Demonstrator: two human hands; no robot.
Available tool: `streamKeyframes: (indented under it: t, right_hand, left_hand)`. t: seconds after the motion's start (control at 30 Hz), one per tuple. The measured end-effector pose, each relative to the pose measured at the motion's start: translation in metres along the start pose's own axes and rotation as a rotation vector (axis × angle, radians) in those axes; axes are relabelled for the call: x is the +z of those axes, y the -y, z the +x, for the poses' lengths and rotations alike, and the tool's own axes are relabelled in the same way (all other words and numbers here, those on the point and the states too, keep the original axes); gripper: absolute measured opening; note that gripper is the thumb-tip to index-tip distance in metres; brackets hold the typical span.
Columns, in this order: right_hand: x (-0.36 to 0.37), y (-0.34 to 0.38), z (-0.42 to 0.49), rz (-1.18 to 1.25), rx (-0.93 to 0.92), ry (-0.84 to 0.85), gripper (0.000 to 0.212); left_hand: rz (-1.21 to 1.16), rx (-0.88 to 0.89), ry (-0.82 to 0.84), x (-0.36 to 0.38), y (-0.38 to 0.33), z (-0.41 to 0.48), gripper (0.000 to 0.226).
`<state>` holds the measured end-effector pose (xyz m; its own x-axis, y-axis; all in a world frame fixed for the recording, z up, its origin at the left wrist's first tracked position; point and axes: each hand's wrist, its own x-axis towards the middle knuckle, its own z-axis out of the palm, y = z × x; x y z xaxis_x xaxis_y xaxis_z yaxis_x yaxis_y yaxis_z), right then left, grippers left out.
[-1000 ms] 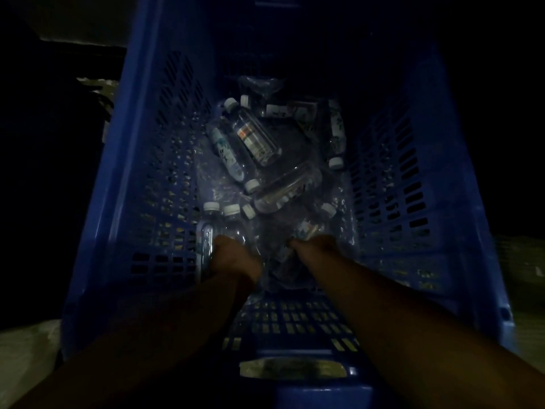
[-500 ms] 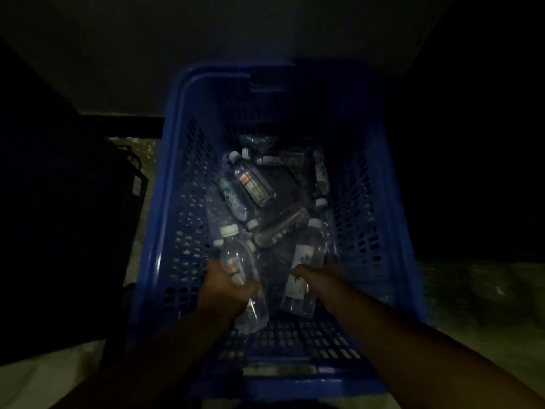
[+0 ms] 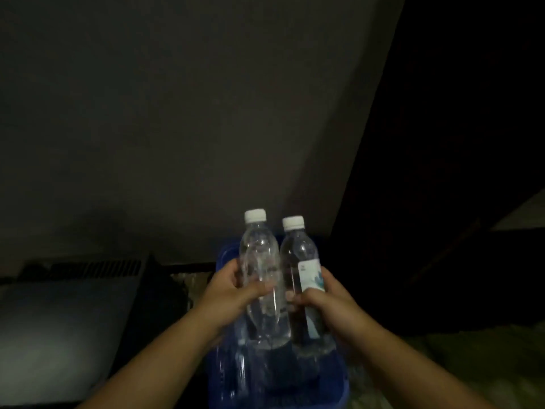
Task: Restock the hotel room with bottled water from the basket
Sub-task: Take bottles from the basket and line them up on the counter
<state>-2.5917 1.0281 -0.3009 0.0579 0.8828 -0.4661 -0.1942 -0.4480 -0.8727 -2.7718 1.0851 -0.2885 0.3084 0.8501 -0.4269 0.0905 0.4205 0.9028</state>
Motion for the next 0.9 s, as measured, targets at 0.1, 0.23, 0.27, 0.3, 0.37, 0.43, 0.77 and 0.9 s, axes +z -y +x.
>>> streamKeyframes:
  t: [0.1, 0.23, 0.27, 0.3, 0.37, 0.43, 0.77, 0.9]
  right_hand:
    - [0.006, 0.078, -0.069, 0.063, -0.056, 0.047, 0.053]
    - [-0.007, 0.160, -0.154, 0.044, -0.247, 0.068, 0.061]
    - [-0.015, 0.177, -0.173, 0.042, -0.302, 0.061, 0.058]
    - [-0.024, 0.193, -0.192, 0.039, -0.358, 0.050, 0.055]
    - [-0.047, 0.221, -0.227, 0.026, -0.468, 0.044, 0.054]
    - [-0.075, 0.245, -0.261, 0.007, -0.556, 0.054, 0.050]
    - [-0.251, 0.351, -0.328, -0.182, -0.793, -0.200, 0.036]
    - [-0.304, 0.374, -0.321, -0.215, -0.825, -0.244, 0.038]
  left_hand:
    - [-0.164, -0.023, 0.143, 0.028, -0.076, -0.051, 0.052]
    - [-0.178, 0.094, 0.321, 0.071, -0.148, -0.102, 0.042]
    - [-0.190, 0.125, 0.396, 0.084, -0.162, -0.111, 0.030]
    - [-0.201, 0.124, 0.525, 0.101, -0.181, -0.121, 0.031]
    - [-0.261, 0.188, 0.663, 0.146, -0.219, -0.137, 0.063]
    - [-0.241, 0.415, 0.649, 0.189, -0.248, -0.152, 0.077]
    - [0.005, 0.660, 0.216, 0.403, -0.337, -0.162, 0.061]
    - [0.141, 0.643, 0.283, 0.463, -0.362, -0.153, 0.069]
